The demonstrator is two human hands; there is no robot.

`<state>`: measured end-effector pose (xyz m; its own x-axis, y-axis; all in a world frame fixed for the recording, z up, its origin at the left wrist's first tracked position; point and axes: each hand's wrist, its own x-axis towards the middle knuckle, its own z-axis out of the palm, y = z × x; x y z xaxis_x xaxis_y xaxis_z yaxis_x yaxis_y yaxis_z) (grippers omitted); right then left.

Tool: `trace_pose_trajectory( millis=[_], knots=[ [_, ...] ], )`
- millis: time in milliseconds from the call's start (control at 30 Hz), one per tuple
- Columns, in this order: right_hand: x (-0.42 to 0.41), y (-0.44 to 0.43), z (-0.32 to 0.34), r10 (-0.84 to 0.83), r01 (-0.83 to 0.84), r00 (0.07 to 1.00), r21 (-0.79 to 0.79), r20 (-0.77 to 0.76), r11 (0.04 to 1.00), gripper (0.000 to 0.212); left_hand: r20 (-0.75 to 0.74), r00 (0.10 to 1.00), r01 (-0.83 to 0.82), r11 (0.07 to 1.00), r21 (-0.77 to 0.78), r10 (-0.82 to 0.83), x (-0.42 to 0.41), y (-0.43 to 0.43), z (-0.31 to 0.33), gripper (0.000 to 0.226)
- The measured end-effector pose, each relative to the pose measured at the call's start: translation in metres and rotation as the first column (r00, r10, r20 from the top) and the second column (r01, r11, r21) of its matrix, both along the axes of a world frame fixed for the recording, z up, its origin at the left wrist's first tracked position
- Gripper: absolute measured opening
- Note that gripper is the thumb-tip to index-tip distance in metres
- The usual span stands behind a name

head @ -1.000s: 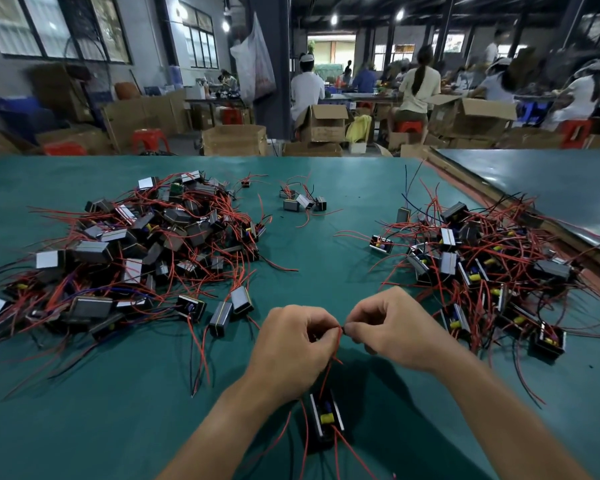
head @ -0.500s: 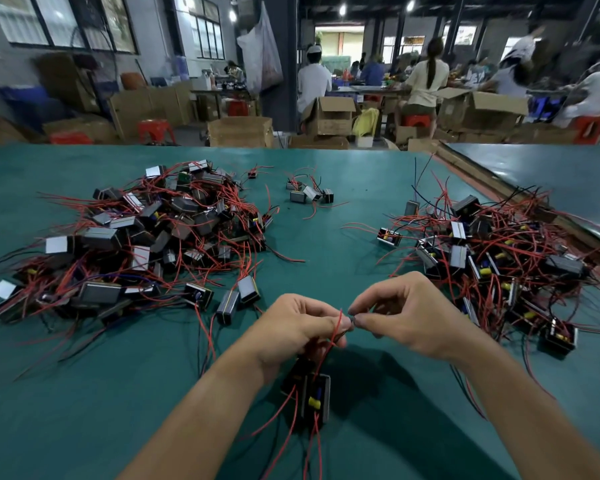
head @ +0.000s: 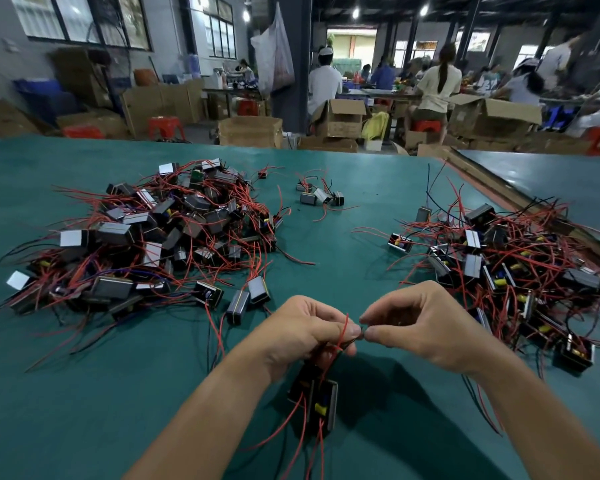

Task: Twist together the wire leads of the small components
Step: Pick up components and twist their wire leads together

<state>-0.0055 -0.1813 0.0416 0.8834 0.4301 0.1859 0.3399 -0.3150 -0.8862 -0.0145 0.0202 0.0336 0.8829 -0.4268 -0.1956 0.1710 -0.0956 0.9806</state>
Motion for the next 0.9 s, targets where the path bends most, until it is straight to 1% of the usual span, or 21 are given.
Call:
trace_pose_trajectory(
  millis=[100, 200, 433, 567, 633, 667, 733, 767, 800, 833, 900],
  knots=[
    [0.001, -0.001, 0.000, 0.022, -0.021, 1.000, -0.020, 0.020, 1.000, 0.011, 0.006, 1.000, 0.008, 1.000, 0.018, -0.008, 0.002, 0.001, -0.001, 0.017],
    [0.001, -0.002, -0.001, 0.045, -0.043, 0.999, -0.054, 0.029, 0.998, 0.010, 0.032, 0.999, 0.033, 0.999, 0.014, -0.034, 0.000, 0.000, -0.003, 0.018],
    [0.003, -0.003, -0.003, 0.031, -0.034, 0.998, -0.045, -0.051, 0.998, 0.007, 0.098, 0.995, 0.029, 0.999, -0.013, -0.028, -0.001, 0.000, -0.006, 0.016],
    [0.002, -0.003, 0.000, 0.030, -0.036, 0.992, -0.043, -0.122, 0.998, 0.010, 0.153, 0.988, 0.017, 0.999, 0.030, -0.021, -0.004, -0.003, -0.009, 0.013],
    [0.002, -0.004, 0.000, 0.021, -0.032, 0.976, -0.045, -0.215, 0.998, 0.018, 0.208, 0.978, 0.004, 0.998, 0.060, -0.016, -0.006, -0.007, -0.010, 0.013],
    [0.002, -0.004, 0.001, 0.010, -0.024, 0.956, -0.044, -0.294, 0.999, 0.021, 0.247, 0.969, -0.007, 0.996, 0.089, -0.015, -0.007, -0.010, -0.010, 0.013],
    [0.002, -0.005, 0.002, -0.003, -0.014, 0.881, -0.032, -0.473, 0.999, 0.023, 0.339, 0.941, -0.044, 0.983, 0.176, -0.018, -0.009, -0.015, -0.012, 0.014],
    [0.002, -0.006, 0.003, -0.005, -0.007, 0.846, -0.020, -0.533, 1.000, 0.023, 0.378, 0.925, -0.064, 0.976, 0.210, -0.021, -0.010, -0.017, -0.012, 0.014],
    [0.001, -0.006, 0.002, -0.005, 0.004, 0.831, -0.003, -0.556, 1.000, 0.022, 0.400, 0.916, -0.078, 0.971, 0.224, -0.019, -0.011, -0.018, -0.012, 0.015],
    [0.001, -0.005, 0.001, -0.008, 0.018, 0.841, 0.015, -0.541, 1.000, 0.020, 0.399, 0.917, -0.085, 0.973, 0.214, -0.008, -0.010, -0.018, -0.012, 0.016],
    [0.001, -0.001, 0.000, -0.035, 0.055, 0.912, 0.035, -0.408, 0.998, 0.015, 0.337, 0.941, -0.095, 0.985, 0.141, 0.043, -0.007, -0.016, -0.009, 0.017]
  ],
)
